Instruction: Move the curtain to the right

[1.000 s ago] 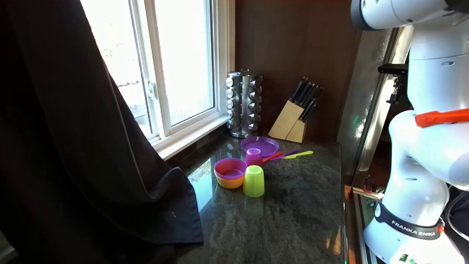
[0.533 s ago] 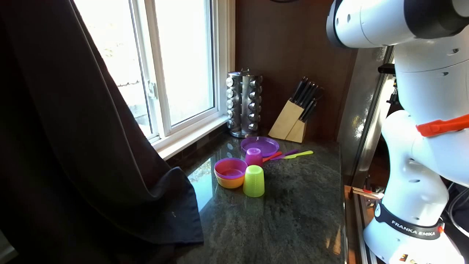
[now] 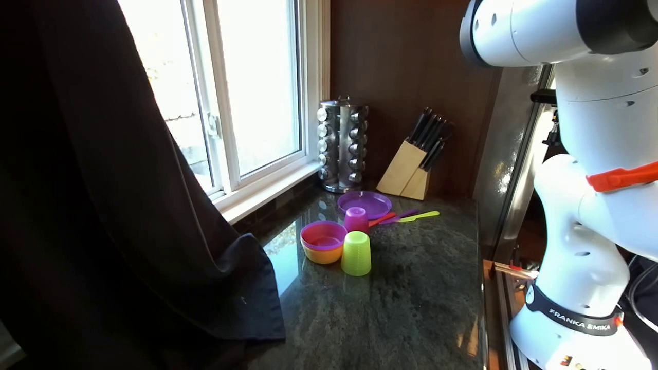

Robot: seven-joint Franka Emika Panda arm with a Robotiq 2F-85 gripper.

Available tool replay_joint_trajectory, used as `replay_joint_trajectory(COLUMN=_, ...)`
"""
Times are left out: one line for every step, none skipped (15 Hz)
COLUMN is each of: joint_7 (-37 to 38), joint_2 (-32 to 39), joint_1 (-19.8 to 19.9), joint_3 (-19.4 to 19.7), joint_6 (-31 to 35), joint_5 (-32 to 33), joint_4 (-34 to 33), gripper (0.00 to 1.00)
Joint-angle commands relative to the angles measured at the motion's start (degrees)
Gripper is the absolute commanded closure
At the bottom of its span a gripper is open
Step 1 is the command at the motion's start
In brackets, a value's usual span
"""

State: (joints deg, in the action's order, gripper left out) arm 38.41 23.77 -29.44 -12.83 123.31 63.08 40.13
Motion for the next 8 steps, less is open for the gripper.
replay_joint_trajectory(joint_7=-4.29, joint_2=-5.61, joint_1=2.90, joint_3=-0.42, joint_6=-1.36, joint_5=-2.40, joint_4=3.50, gripper=1.00)
replay_joint_trajectory(joint_7=-5.22, joint_2=-6.94, joint_1=4.18, joint_3=-0.63, joint_6=-0.26, joint_5=-3.26, joint_4=4.33, gripper=1.00)
replay_joint_trajectory(joint_7=-6.25, joint_2=-8.34, joint_1=6.09, joint_3=-1.23, joint_6=2.41, joint_5=-5.10, joint_4=5.24, gripper=1.00)
replay_joint_trajectory(joint_7=-7.41, joint_2=-9.97, joint_1=7.74, joint_3=-1.35, joint_6=3.37, joint_5=-6.86, joint_4=6.34, gripper=1.00)
replay_joint_trajectory(joint_7=-8.67, joint_2=-11.58, joint_1=9.47, joint_3=-1.57, joint_6=4.62, joint_5=-9.20, joint_4=7.52, gripper=1.00)
replay_joint_trajectory(joint_7=-9.78, joint_2=-13.56, joint_1=11.44, joint_3=-1.30, joint_6=5.07, joint_5=-11.41, joint_4=9.26, gripper=1.00)
replay_joint_trajectory(joint_7=-10.17, joint_2=-15.56, joint_1=13.02, joint_3=-0.97, joint_6=5.74, joint_5=-13.37, joint_4=10.87, gripper=1.00)
replay_joint_trajectory(joint_7=-10.18, joint_2=-17.50, joint_1=15.27, joint_3=-0.29, joint_6=7.27, joint_5=-15.39, joint_4=12.86, gripper=1.00)
